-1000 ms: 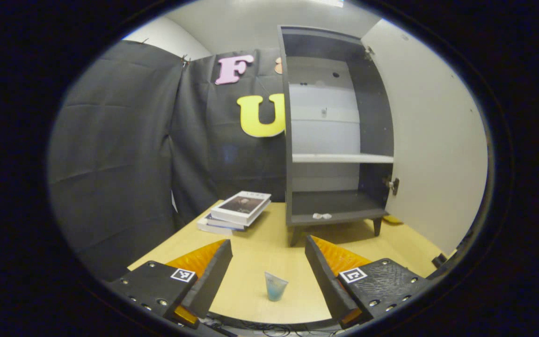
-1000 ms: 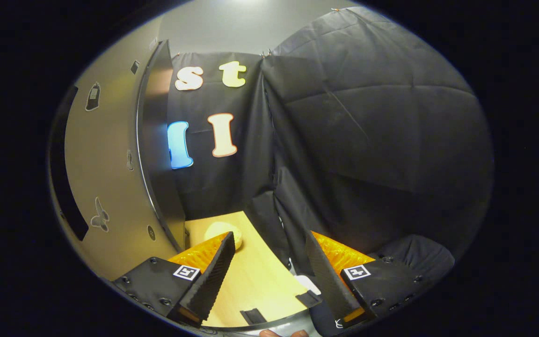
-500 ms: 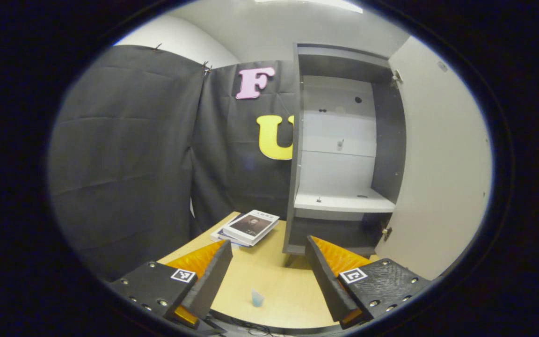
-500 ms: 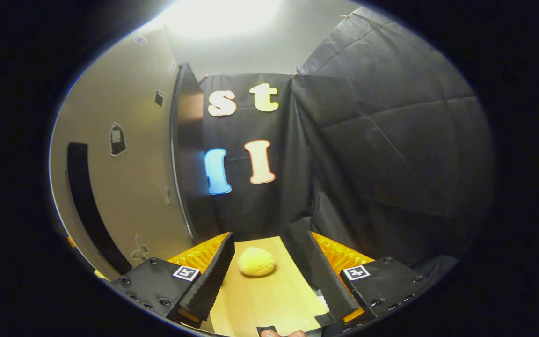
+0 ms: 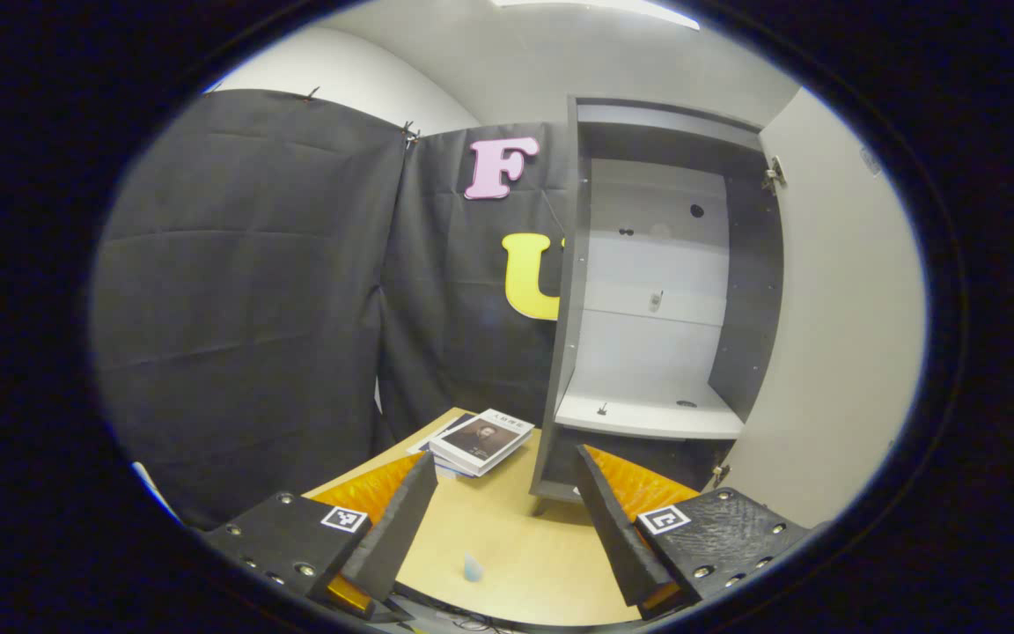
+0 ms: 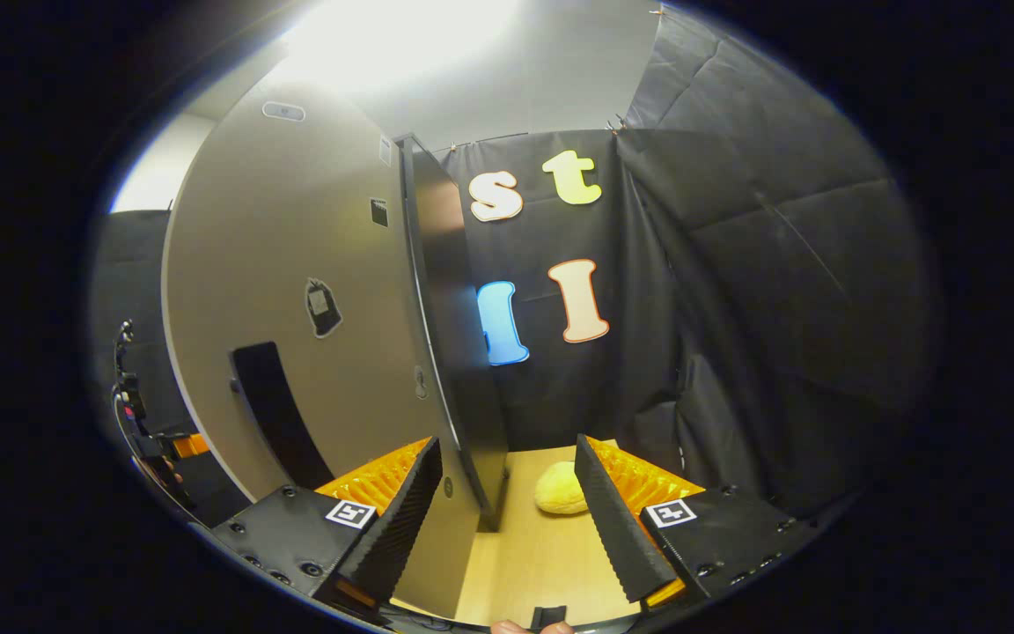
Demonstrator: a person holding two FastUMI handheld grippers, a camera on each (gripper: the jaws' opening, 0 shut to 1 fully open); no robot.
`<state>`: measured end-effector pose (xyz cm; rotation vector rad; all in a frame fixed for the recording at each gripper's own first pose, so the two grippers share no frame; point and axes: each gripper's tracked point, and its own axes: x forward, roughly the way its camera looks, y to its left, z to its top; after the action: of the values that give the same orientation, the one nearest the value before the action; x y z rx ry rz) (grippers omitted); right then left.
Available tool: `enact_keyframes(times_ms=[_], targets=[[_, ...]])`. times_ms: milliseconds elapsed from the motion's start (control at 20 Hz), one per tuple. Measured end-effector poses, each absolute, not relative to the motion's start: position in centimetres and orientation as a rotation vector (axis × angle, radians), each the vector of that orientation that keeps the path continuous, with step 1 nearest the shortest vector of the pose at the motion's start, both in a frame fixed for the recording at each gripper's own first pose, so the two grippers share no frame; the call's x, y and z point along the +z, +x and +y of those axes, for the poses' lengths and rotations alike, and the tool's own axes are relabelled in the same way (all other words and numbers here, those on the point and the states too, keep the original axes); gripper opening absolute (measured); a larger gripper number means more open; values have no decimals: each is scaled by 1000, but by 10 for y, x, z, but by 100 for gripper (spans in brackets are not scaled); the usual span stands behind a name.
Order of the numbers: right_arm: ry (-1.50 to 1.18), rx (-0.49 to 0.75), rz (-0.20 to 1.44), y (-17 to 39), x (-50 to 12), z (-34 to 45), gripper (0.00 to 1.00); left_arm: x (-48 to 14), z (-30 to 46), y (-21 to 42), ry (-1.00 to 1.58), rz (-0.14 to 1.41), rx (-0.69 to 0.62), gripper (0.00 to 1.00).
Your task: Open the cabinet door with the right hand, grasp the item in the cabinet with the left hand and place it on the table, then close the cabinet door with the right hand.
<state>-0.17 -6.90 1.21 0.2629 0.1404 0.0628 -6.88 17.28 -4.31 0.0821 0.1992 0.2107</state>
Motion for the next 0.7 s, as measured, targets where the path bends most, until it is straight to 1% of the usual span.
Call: enact_keyframes(times_ms=[50, 100, 150, 200, 250, 300, 350, 400, 500, 550, 600, 650, 700], targets=[[273, 71, 132, -1, 17, -63, 92, -40, 177, -64, 83, 193, 214, 93], [280, 76, 131, 1, 18, -57, 92, -42, 180, -59, 70, 193, 208, 96], [283, 76, 137, 2, 19, -51, 92, -45, 183, -54, 51, 199, 198, 93], [282, 75, 141, 2, 22, -44, 98, -47, 189, -50, 35, 205, 188, 93], [277, 86, 148, 3, 25, -35, 92, -47, 196, -45, 29, 210, 179, 93], [251, 71, 151, 5, 26, -31, 98, -44, 205, -41, 32, 207, 172, 93], [230, 63, 168, 3, 28, -31, 95, -39, 216, -37, 43, 200, 169, 93], [232, 53, 184, 0, 27, -29, 88, -38, 226, -33, 53, 198, 169, 93], [237, 45, 213, -2, 25, -21, 88, -34, 243, -26, 58, 196, 164, 93], [233, 39, 217, -2, 26, -15, 95, -32, 252, -22, 57, 194, 162, 93], [236, 29, 212, -2, 29, -9, 95, -33, 260, -19, 54, 195, 161, 96], [242, 29, 208, -2, 30, 0, 95, -34, 267, -16, 51, 198, 159, 93], [248, 39, 211, -1, 28, 14, 96, -35, 273, -14, 49, 202, 155, 93]])
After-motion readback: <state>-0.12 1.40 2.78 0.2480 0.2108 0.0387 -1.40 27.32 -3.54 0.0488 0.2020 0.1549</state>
